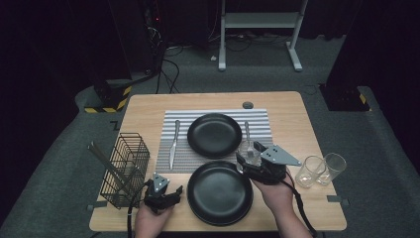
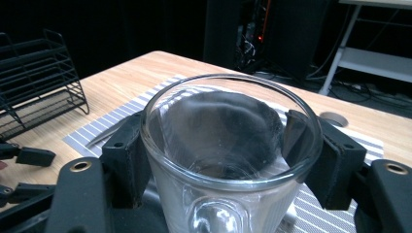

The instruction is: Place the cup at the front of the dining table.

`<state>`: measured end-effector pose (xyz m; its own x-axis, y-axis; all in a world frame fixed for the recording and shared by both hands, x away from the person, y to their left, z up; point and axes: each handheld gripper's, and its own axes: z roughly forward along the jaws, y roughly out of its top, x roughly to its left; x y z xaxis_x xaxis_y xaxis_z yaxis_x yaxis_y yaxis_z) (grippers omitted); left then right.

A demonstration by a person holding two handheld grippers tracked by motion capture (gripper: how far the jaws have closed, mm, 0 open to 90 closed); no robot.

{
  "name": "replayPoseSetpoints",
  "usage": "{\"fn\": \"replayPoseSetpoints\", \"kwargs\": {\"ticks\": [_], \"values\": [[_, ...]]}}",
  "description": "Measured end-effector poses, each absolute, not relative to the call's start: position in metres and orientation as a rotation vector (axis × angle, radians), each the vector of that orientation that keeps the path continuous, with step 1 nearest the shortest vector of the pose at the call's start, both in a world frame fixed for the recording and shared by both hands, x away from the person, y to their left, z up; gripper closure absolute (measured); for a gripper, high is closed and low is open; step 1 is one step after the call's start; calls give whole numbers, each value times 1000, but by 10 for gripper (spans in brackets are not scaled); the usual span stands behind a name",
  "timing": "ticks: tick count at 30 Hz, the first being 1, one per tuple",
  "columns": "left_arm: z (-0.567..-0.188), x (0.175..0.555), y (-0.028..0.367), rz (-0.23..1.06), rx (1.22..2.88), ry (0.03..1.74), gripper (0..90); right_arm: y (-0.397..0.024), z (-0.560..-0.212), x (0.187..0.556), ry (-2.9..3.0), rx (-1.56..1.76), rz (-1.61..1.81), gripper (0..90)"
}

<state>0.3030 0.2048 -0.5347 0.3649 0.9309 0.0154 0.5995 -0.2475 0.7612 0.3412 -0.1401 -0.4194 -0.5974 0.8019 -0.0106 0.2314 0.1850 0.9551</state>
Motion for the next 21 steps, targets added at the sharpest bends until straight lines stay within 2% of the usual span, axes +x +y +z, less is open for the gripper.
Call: {"fn": "replayPoseSetpoints", "kwargs": {"ticks": [9,14,21], "values": [[-534,302,205,607,1976,1290,300,-123,-418,343,1989,914,1451,286],[-531,301,207,548,1955,1302,299,-120,-420,341,2000,894,1456,286],[-521,295,202,582,1937,1273,292,-115,-424,339,2031,878,1469,286]]}}
